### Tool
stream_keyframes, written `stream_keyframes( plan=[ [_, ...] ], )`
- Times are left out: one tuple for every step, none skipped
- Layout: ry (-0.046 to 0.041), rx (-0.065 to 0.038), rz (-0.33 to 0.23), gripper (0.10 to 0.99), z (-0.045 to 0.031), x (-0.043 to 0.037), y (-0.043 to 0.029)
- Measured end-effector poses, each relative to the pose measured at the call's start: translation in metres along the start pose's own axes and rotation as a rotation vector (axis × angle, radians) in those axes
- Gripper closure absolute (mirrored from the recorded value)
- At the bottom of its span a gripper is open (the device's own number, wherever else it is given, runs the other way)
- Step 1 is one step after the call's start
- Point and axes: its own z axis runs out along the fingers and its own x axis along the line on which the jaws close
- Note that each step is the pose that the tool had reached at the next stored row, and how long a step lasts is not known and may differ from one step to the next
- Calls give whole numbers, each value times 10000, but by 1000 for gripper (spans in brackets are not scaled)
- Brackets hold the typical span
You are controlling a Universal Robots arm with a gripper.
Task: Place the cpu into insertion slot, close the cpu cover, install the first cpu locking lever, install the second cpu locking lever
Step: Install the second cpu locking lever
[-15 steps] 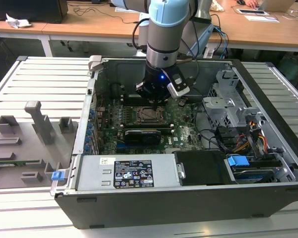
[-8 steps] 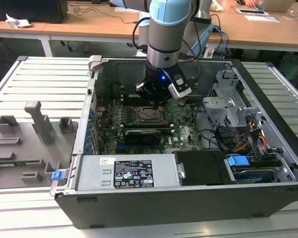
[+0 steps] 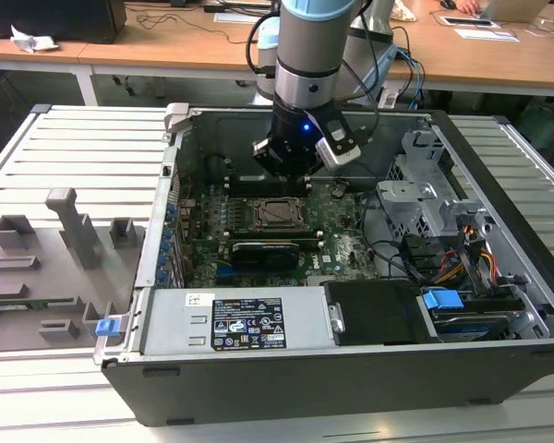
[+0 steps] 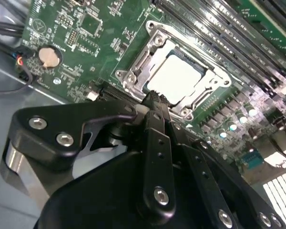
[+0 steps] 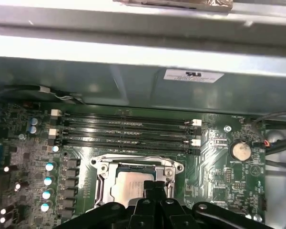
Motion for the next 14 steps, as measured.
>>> stream_keyframes(
  plan=[
    [0, -1, 0, 980, 0, 0, -3],
    [1, 2, 1, 980, -5, 2, -37],
    [1, 2, 0, 980, -9, 5, -77],
    [2, 3, 1, 980, -13, 8, -126],
    [1, 3, 1, 980, -15, 9, -150],
    [2, 2, 1, 980, -16, 11, -172],
    [3, 2, 1, 980, -17, 12, -194],
    [5, 2, 1, 980, -17, 13, -208],
    [7, 2, 1, 980, -17, 14, -219],
    [7, 2, 1, 980, -17, 14, -231],
    [8, 2, 1, 980, -18, 15, -243],
    [7, 1, 1, 980, -18, 15, -250],
    [7, 1, 2, 980, -18, 16, -255],
    [7, 1, 3, 980, -19, 17, -258]
  ],
)
